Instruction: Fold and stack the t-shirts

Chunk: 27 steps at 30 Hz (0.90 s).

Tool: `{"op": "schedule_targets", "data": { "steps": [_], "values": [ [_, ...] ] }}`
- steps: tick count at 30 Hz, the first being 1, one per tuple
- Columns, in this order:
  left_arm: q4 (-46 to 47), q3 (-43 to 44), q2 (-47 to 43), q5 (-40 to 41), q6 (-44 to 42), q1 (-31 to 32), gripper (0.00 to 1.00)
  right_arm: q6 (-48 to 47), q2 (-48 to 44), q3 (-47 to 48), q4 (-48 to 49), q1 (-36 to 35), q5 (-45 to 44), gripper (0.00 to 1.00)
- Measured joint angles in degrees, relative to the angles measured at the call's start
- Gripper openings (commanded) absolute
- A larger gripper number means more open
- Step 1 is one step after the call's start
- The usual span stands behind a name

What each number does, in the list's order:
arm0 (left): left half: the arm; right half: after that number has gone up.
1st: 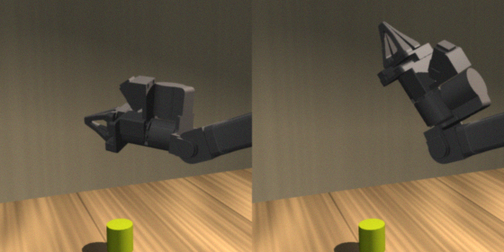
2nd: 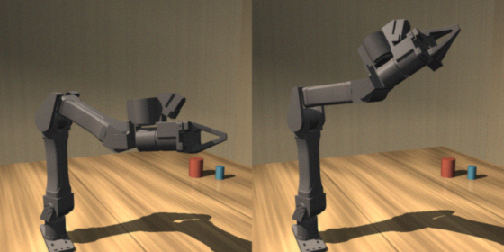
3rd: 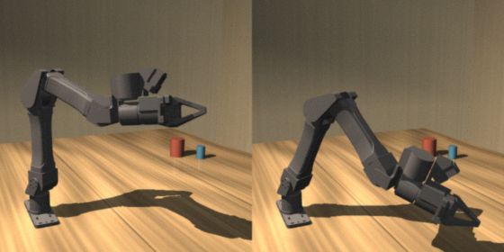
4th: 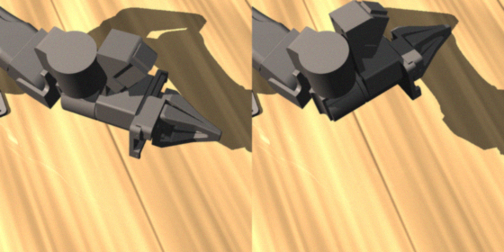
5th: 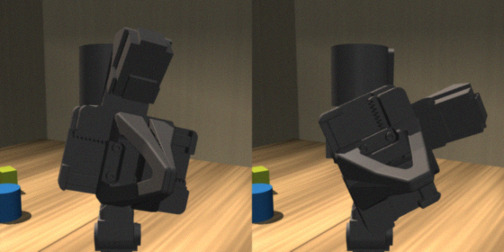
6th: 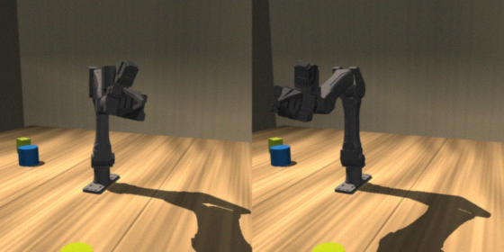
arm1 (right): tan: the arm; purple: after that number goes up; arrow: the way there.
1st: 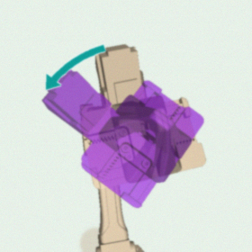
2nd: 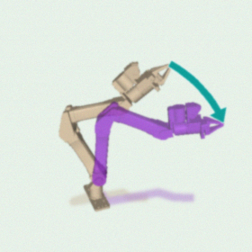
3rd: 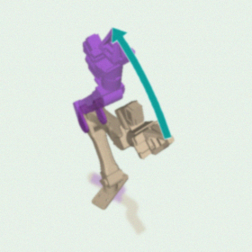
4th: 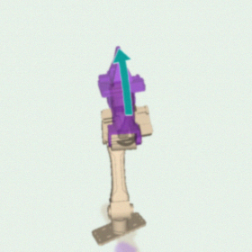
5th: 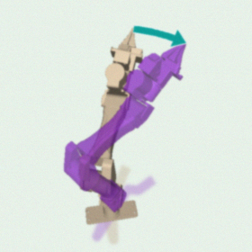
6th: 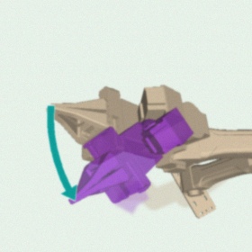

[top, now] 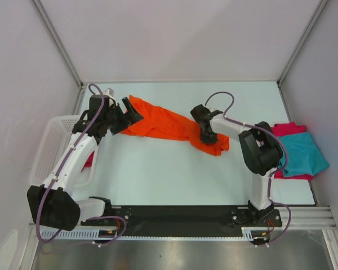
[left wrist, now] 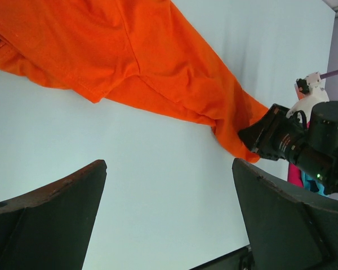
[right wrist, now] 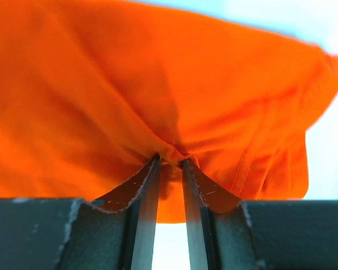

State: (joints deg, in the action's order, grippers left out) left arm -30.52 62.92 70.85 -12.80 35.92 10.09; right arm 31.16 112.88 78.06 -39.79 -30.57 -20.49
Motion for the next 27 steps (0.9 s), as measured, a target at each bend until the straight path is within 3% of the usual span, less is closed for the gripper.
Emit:
{"op": "schedule_targets", "data": {
  "steps": [14, 27],
  "values": [
    [-1.01, -2.69, -7.17, -2.89, 0.04, -2.25, 1.00, 7.30, -5.46, -6.78, -1.79, -18.64, 8.24, 0.29],
    [-2.05, -4.33, -7.61, -3.06, 1.16, -3.37, 1.00, 16.02, -8.98, -11.69, -1.88, -31.74, 25.62, 0.31]
  ]
}}
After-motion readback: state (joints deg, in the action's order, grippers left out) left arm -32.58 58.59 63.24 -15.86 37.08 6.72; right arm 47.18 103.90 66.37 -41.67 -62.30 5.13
